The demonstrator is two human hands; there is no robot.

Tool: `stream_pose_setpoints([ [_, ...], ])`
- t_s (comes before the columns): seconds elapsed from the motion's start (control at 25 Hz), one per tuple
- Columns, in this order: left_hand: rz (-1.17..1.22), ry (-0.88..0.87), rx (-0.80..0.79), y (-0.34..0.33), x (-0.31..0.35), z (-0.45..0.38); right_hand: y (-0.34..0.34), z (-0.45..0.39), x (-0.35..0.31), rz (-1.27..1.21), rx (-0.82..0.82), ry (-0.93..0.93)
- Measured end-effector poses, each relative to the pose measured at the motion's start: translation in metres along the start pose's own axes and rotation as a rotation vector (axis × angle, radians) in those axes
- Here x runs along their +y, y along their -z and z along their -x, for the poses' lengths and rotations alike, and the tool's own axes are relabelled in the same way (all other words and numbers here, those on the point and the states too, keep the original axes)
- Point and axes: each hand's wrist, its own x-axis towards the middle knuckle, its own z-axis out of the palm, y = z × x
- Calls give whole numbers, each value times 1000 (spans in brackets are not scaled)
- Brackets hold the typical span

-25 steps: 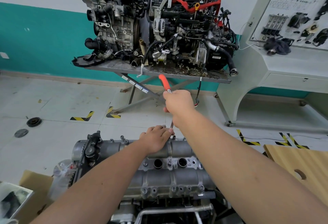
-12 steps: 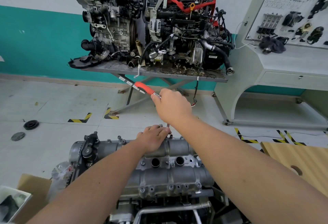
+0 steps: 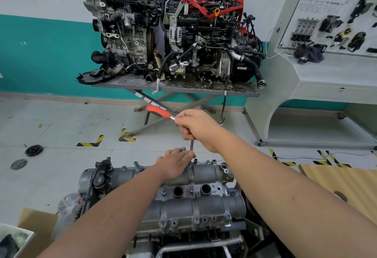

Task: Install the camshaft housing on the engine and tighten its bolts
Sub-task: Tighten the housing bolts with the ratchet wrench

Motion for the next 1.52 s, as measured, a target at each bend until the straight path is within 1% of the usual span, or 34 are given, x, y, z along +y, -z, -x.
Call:
stream_pose_setpoints([
  [0.04,-6,-2,-4,0,0,0,5,0,0,-44,-67,-10],
  [0.16,-15,-6,-5,1,2,1,16,-5,-5,39,-228,-50],
  [0.2,-13,-5,-4,1,1,0,18,-6,-7,33,-267,-81],
  [0.28,-7,-4,0,0,1,0,19,-7,-6,-103,-294,-151],
  [0.36,0,-4,7,0,2,0,18,-7,-2,-260,-273,-193],
  [0.4,3,-2,9,0,2,0,18,-8,-1,-294,-266,-204],
  [0.52,0,7,13,0,1,-1,19,-9,1,-320,-257,-228],
  [0.68,-12,9,8,-1,1,-1,23,-8,0,-424,-219,-306],
  [0.84,-15,13,3,-1,2,-2,23,-9,-1,-388,-193,-308],
  [0.92,-19,14,4,-1,1,-2,19,-6,0,-417,-138,-289],
  [1.04,-23,19,6,-1,0,-2,11,-3,1,-581,32,-284],
  [1.16,-19,13,17,-1,0,-2,6,1,8,-806,205,-222],
  [1.24,-12,12,18,-2,-1,-3,4,8,19,-938,234,-123],
  [1.28,-7,13,18,-2,-1,-2,3,12,25,-953,231,-50],
  [1.36,20,12,18,-1,0,-2,-3,20,39,-855,252,78],
  [1.44,36,9,18,1,2,0,-12,25,53,-677,323,183],
  [1.52,27,11,15,1,3,2,-19,29,66,-339,402,358],
])
